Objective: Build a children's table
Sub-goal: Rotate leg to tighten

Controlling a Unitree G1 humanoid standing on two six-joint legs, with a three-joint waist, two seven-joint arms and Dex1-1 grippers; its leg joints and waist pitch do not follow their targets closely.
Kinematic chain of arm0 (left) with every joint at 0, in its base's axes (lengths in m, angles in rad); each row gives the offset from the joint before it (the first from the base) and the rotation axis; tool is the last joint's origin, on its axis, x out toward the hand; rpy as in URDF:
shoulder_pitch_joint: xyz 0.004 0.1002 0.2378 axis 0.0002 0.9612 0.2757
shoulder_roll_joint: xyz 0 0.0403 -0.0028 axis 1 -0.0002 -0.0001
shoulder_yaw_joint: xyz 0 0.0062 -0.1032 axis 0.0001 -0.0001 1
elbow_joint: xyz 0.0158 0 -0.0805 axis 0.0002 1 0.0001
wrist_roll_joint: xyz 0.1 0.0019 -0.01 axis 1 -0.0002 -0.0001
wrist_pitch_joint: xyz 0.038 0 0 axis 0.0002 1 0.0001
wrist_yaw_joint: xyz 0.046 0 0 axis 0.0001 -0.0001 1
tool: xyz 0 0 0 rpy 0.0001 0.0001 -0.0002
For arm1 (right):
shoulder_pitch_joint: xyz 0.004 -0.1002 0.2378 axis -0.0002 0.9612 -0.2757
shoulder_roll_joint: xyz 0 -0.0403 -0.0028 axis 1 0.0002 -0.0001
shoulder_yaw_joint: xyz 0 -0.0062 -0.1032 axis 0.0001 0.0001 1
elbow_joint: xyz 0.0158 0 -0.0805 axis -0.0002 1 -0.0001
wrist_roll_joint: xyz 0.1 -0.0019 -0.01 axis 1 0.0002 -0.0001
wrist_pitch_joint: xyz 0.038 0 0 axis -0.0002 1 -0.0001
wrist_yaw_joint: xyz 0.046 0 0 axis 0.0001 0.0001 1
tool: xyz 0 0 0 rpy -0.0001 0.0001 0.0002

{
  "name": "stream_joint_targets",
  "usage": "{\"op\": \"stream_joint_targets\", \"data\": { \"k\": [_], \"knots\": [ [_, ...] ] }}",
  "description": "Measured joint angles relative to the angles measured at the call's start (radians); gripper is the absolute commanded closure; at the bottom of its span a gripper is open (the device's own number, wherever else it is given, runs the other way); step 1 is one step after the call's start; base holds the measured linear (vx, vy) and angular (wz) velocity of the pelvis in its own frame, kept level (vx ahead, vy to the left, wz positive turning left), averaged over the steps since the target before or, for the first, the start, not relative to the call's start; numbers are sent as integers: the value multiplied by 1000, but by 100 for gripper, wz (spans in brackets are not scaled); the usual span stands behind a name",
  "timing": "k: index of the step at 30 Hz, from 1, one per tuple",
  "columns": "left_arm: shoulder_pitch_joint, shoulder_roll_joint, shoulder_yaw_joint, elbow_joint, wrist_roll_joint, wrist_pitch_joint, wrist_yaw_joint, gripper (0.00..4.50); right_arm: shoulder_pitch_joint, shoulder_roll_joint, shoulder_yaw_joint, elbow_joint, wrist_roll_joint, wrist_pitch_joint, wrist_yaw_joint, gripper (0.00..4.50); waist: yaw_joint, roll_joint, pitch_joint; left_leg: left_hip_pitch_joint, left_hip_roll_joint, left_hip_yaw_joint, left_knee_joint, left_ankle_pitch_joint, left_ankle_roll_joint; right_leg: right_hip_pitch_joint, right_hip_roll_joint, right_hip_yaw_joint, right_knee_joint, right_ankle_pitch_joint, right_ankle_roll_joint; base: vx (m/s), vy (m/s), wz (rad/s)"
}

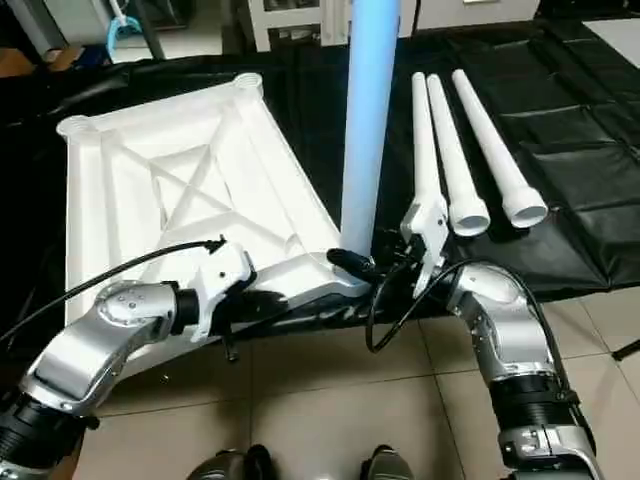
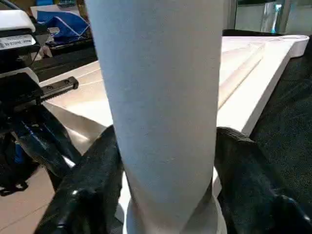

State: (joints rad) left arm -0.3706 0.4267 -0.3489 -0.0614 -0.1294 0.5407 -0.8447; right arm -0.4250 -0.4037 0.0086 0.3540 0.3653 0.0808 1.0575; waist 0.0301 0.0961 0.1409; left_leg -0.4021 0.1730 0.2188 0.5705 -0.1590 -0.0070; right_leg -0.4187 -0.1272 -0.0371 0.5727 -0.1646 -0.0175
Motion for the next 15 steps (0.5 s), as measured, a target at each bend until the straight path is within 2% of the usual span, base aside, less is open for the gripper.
{"op": "stream_joint_targets", "data": {
  "k": [5, 12, 15],
  "knots": [
    [0, 0, 0, 0, 1, 1, 0, 450, 0, 1, 0, 1, 0, 0, 6, 240, 0, 0, 0, 0, 0, 0, 1, 0, 0, 0, 0, 0, 2, 0, 0, 0, 0, 0],
    [0, 0, -1, 0, 1, 3, 0, 450, 0, 3, 0, 2, -10, -8, 0, 249, 0, 0, 0, 0, 0, 0, 2, 0, 0, 0, 0, 0, 2, 0, 0, 0, 0, 0],
    [-1, 0, 1, 1, 2, 4, 1, 450, -1, 18, 0, 12, -26, -36, -19, 250, -3, 0, 0, 0, 0, 0, 3, 0, 0, 0, 0, 0, 3, 0, 0, 0, 0, 0]
  ]
}}
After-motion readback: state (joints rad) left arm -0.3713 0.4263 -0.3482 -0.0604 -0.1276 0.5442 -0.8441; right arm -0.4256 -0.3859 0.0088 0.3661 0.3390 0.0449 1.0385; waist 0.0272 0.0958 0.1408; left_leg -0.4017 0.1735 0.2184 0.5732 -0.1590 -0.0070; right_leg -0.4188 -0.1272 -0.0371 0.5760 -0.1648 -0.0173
